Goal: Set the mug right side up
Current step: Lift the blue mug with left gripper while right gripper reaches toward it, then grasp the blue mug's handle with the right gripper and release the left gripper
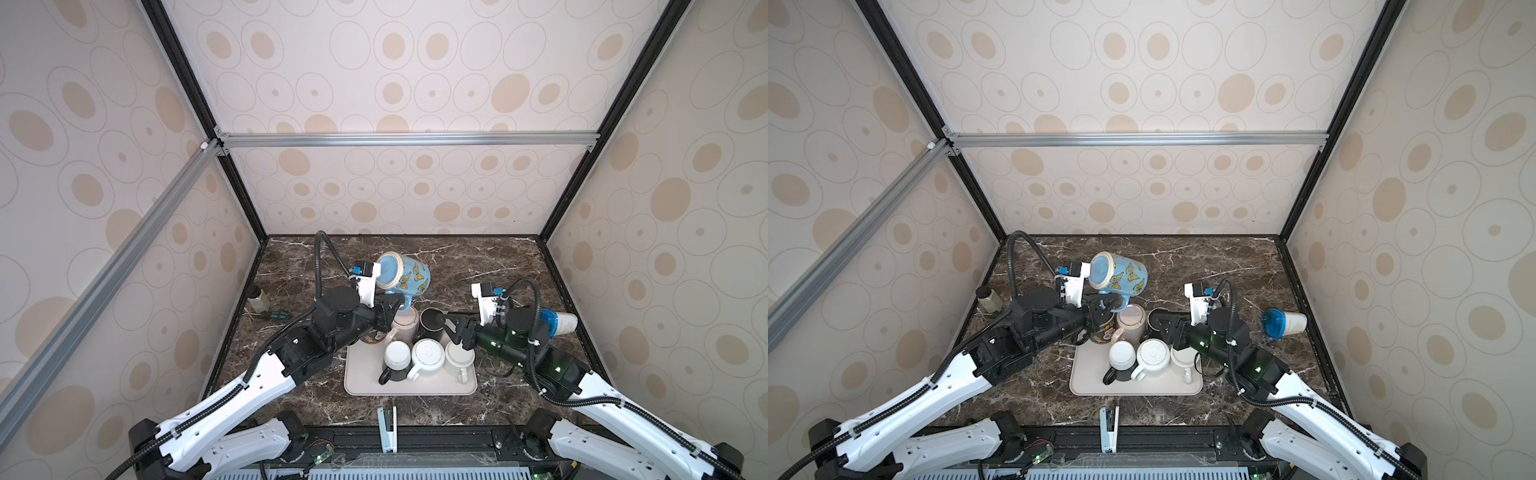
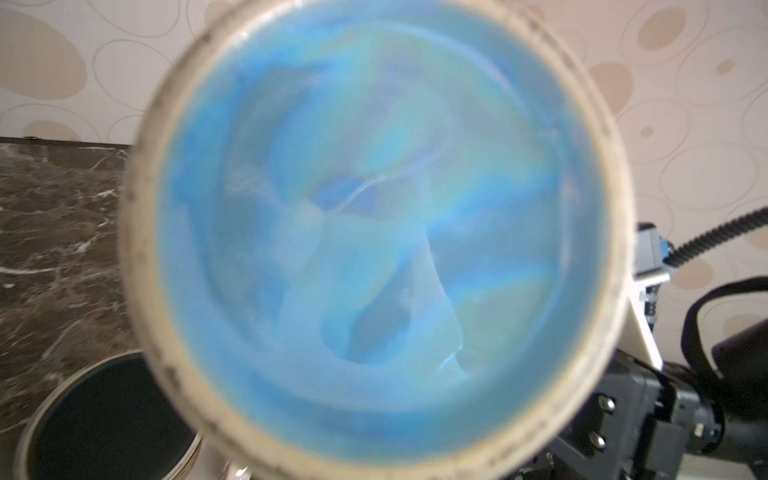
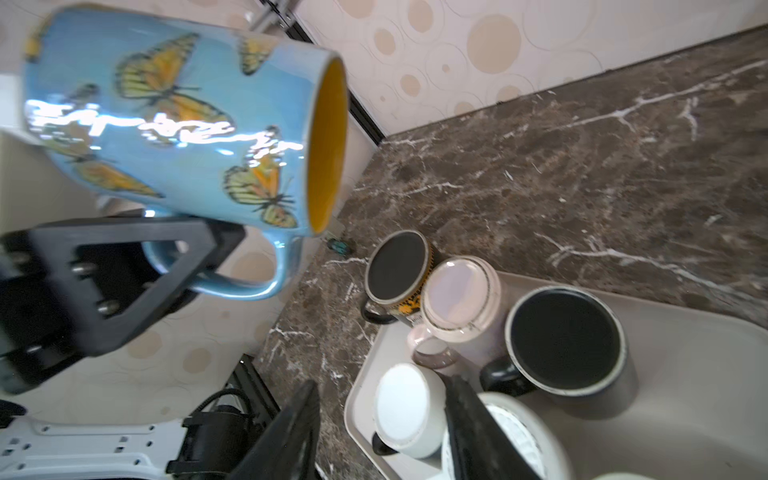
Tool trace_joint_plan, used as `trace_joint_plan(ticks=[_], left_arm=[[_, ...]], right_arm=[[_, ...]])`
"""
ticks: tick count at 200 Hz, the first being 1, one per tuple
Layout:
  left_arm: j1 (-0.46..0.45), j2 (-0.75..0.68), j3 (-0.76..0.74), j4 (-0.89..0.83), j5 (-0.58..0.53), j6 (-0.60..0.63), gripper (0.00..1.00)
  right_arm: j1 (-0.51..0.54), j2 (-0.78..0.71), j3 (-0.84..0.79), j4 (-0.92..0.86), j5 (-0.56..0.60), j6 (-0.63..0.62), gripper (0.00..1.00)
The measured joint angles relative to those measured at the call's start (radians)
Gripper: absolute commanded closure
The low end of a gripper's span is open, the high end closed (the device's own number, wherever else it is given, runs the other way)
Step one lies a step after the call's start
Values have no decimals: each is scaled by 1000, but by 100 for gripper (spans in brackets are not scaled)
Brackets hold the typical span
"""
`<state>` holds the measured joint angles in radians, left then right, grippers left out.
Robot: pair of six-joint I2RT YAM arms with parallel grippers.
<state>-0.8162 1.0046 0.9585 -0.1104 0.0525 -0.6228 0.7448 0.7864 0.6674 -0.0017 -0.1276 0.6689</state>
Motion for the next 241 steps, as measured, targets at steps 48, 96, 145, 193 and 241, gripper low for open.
trace_joint_plan(ticks=[48,96,145,193,241], left_arm=[[64,69,-69,283,201,-131,100],[76,113,-134,525,322,-267,100],[77,175,-165,712,375,-377,100],[77,197,-172,818,397,-438,100],[80,208,-196,916,422,-488,100]], right_arm=[[-54,24,-69,290,-130,105,43],[-122,136,-89,578,-232,247,46],[-132,225,-83,750,-282,338,56],[-136,235,-72,804,-288,379,64],[-136,246,-55,818,-299,397,69]])
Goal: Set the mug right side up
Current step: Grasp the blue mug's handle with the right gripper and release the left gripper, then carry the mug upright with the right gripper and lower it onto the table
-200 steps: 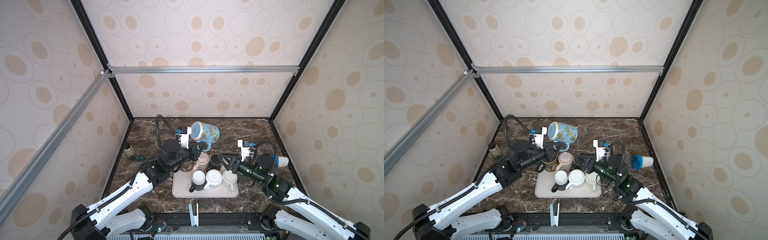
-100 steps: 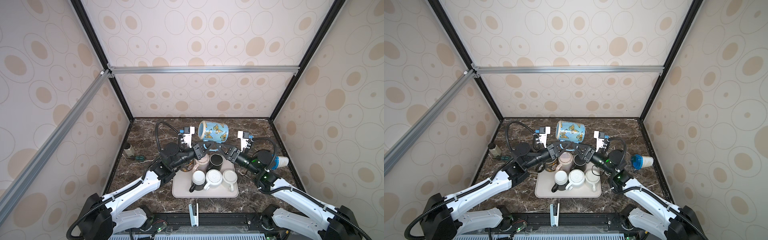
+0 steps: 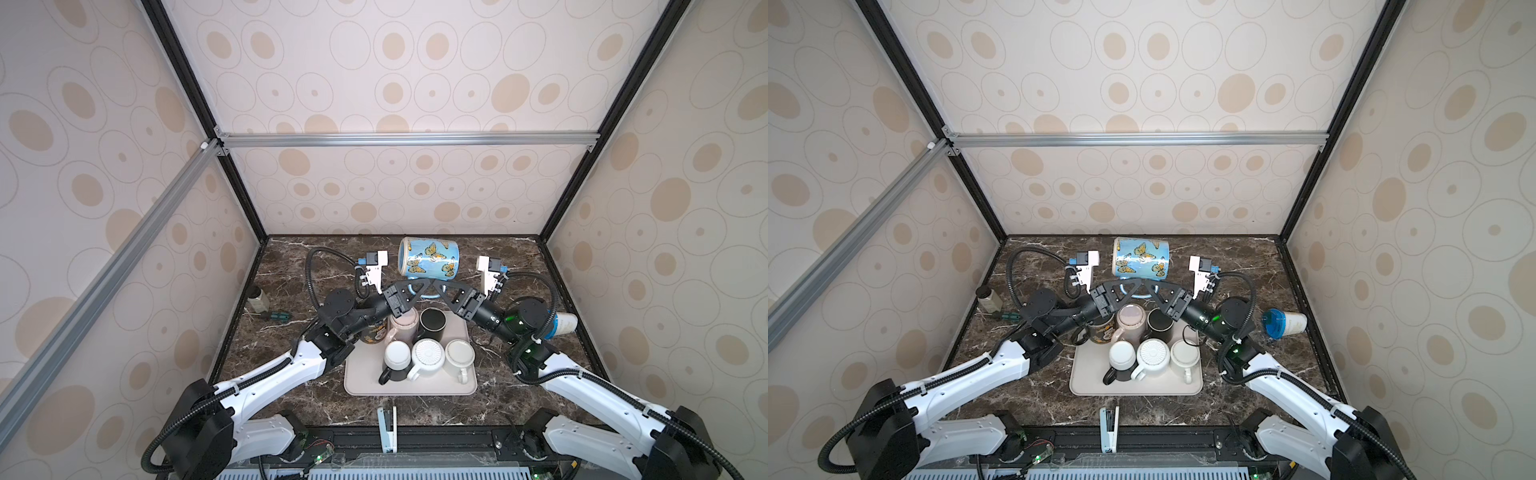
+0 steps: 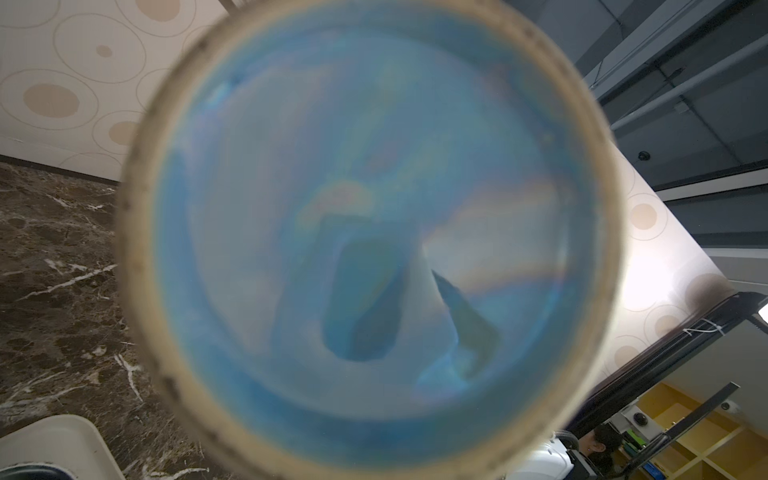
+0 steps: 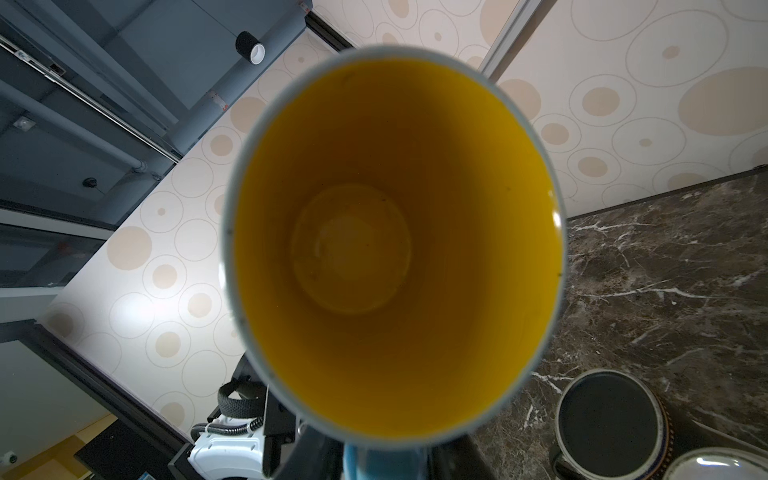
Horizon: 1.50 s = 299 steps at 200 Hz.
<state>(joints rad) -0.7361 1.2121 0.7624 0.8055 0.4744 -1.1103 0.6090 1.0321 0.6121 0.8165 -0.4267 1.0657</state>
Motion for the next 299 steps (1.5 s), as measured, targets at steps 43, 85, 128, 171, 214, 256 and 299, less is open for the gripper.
trace_joint_plan(ticks=[43,85,128,171,214,256,299], left_arm=[[0,23,-9,57,15,-32,100],[3,45,-15,108,19,-50,100],[18,23,11,-33,-14,24,0],[69,-135,90,-495,-291,261,0],[152,-266,97,-749,-508,454,0],[175,-276,98,-885,-515,572,0],[179,-286,88,-922,-500,614,0]], right_arm=[[0,20,14,-1,-10,8,74],[0,34,29,-1,-11,26,100],[-4,42,70,-115,-7,-10,100],[-71,42,163,-378,3,-101,100],[-120,68,418,-824,152,-323,100],[-130,192,658,-1199,399,-572,100],[-187,351,776,-1441,587,-742,100]])
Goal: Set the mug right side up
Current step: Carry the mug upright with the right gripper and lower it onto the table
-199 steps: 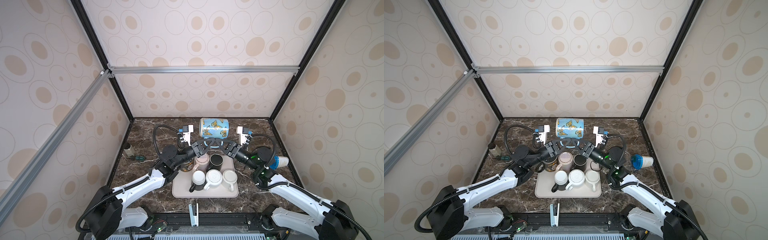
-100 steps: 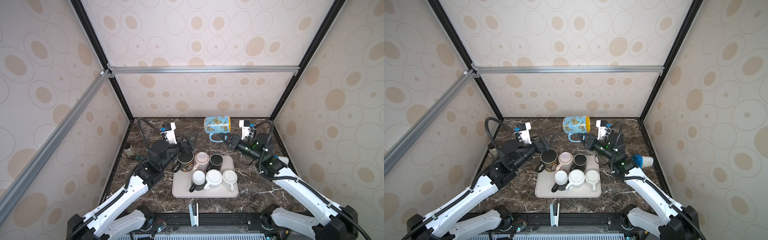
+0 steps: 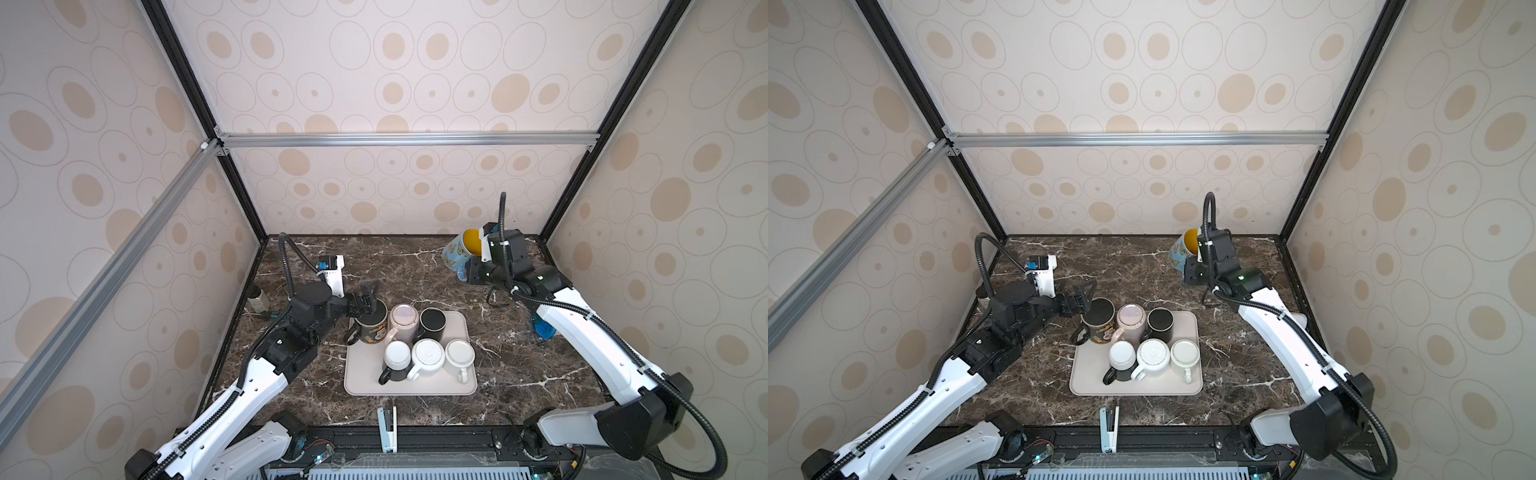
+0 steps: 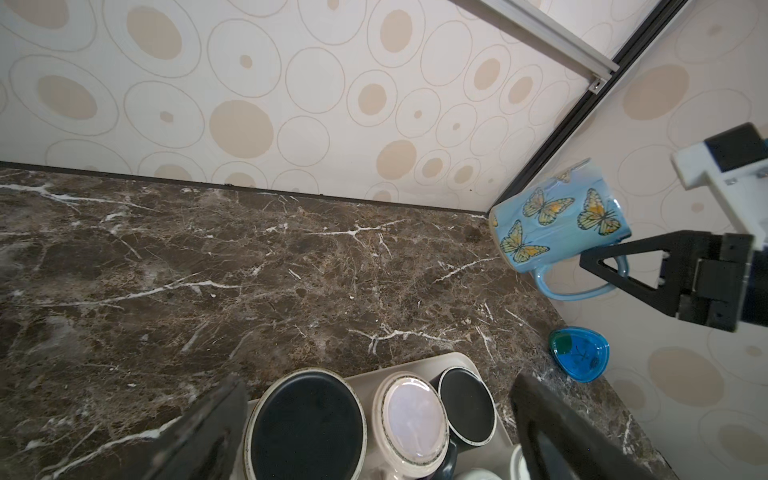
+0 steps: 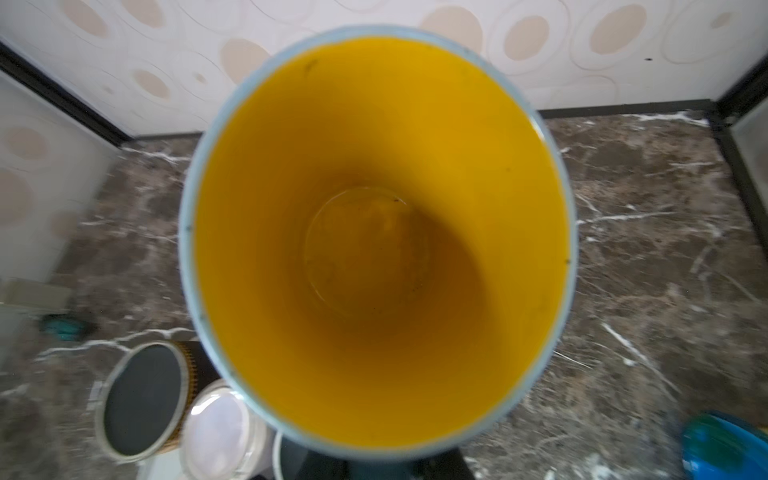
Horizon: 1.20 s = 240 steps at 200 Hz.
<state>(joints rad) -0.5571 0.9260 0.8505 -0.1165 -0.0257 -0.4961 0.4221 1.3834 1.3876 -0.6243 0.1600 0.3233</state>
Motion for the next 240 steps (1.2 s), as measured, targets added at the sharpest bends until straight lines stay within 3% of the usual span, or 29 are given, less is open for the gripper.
trace_joint_plan(ticks=[51,99,173,240], left_arm=[[8,15,-35,-14,5,19,1],[21,30,-78,-16,21,19,1],[28,51,-106,2,40,18,1],[33,51,-120,3,46,18,1]], right_arm=[[-59,87,30,-113,73,-90,100],[-114,155,33,-114,87,-134,100],[-244,236,-21,-47,71,-178,100],[-266,325,-25,24,8,-214,100]])
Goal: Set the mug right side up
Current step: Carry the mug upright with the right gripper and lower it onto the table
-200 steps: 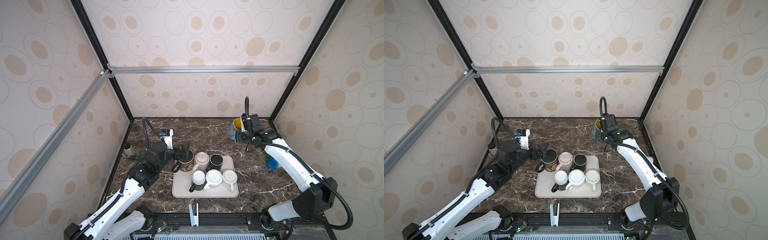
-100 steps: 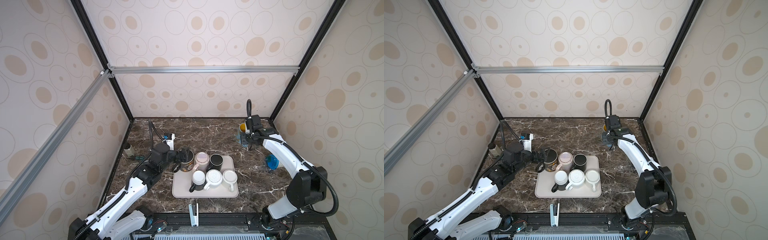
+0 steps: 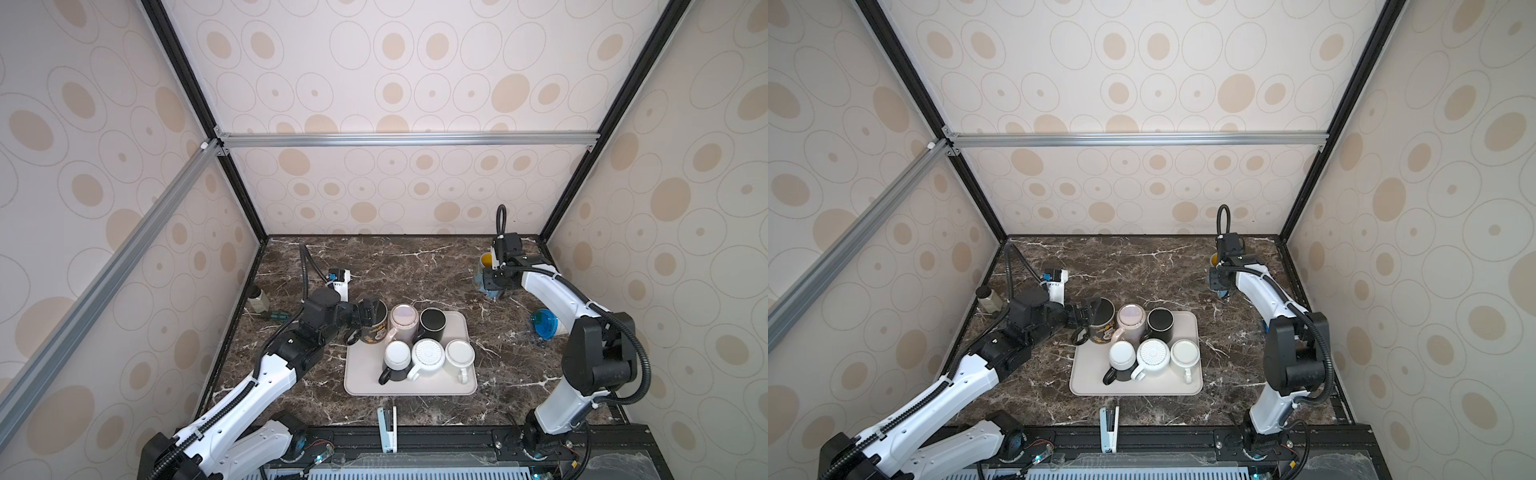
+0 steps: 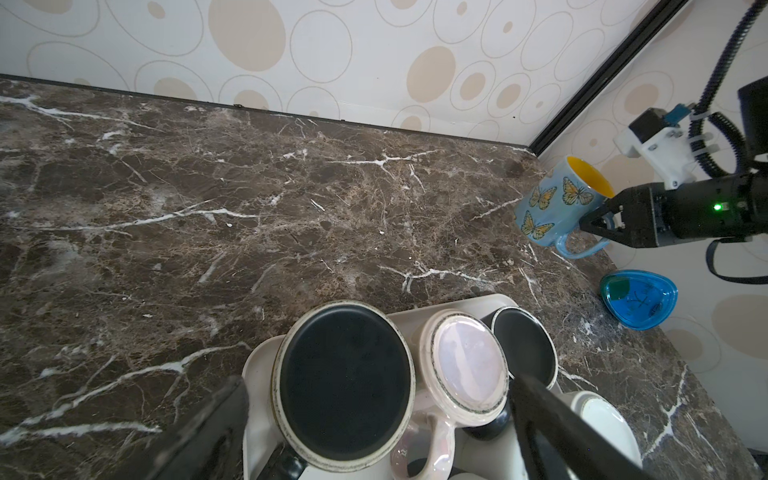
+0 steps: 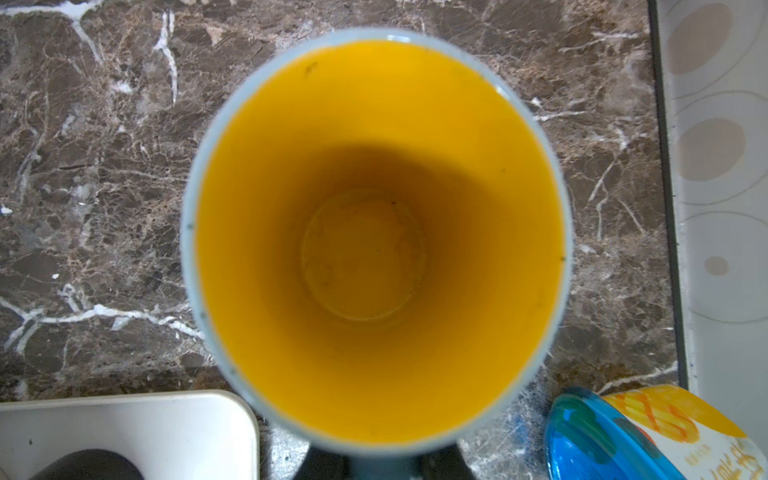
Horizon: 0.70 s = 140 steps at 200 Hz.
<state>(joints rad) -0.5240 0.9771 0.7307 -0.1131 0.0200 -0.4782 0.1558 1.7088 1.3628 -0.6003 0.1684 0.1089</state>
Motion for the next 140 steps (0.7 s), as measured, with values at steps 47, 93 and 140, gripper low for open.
trace_joint_plan(ticks=[47,93,140], left_arm=[[2,0,-13,0,1,0,1],[3,0,-14,0,1,0,1],[3,0,-16,0,0,0,1]], right_arm=[[0,22,-39,49,-10,-22,100],[0,23,-84,91,-16,-34,100],[0,23,-109,135,-20,-47,100]])
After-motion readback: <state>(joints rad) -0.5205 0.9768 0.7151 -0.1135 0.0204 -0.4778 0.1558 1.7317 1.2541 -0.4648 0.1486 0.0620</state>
